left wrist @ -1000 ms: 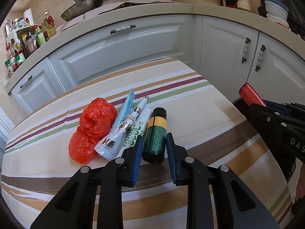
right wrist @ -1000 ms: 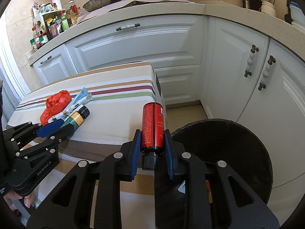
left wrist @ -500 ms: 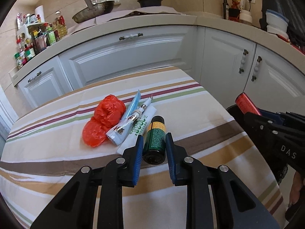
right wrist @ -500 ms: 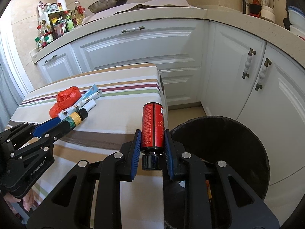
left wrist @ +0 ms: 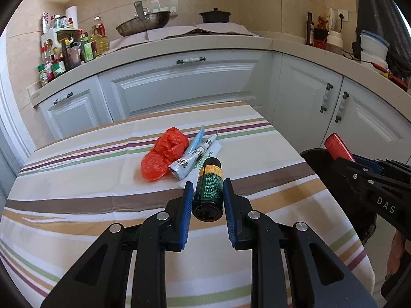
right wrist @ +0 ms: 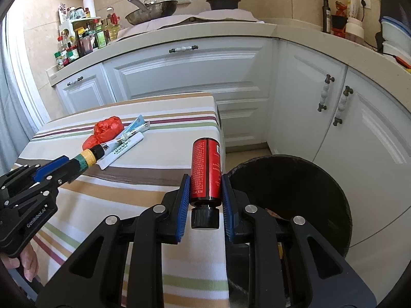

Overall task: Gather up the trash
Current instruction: 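Lift the red can with the right gripper while the left gripper grasps the green spray can, then carry both cans over the bin and open both grippers to drop them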

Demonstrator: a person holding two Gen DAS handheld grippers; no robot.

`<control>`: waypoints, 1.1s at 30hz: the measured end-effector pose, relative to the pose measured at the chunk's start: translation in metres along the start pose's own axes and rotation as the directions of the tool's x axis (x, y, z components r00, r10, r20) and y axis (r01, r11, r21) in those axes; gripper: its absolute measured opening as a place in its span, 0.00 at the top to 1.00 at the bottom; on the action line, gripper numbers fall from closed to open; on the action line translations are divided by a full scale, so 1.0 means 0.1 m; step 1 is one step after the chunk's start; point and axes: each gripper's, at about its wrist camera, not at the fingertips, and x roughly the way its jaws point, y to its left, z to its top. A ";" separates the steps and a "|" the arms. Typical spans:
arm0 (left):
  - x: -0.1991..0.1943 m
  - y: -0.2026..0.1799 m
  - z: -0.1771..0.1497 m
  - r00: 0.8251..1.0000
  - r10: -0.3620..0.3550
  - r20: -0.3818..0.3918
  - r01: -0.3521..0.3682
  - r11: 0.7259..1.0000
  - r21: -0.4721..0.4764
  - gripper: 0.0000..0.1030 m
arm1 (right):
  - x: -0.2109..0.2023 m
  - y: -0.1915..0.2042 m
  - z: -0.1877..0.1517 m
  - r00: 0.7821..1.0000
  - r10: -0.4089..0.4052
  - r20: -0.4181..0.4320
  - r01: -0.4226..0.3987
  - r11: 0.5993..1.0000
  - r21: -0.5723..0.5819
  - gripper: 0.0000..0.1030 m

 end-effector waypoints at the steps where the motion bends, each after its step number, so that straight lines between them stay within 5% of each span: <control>1: -0.03 0.00 -0.01 1.000 0.003 0.005 -0.003 1.000 -0.002 0.76 | -0.03 0.00 0.00 1.000 -0.002 0.004 0.002 1.000 0.000 0.77; 13: -0.33 -0.06 -0.02 0.999 -0.012 0.050 0.013 1.000 -0.020 0.76 | -0.38 -0.02 -0.05 0.998 -0.023 0.066 0.023 1.000 0.006 0.77; 33: -0.54 -0.74 0.14 0.985 -0.131 0.109 0.125 0.990 0.061 0.76 | -0.91 -0.57 -0.16 0.975 -0.156 0.159 0.143 0.986 0.088 0.77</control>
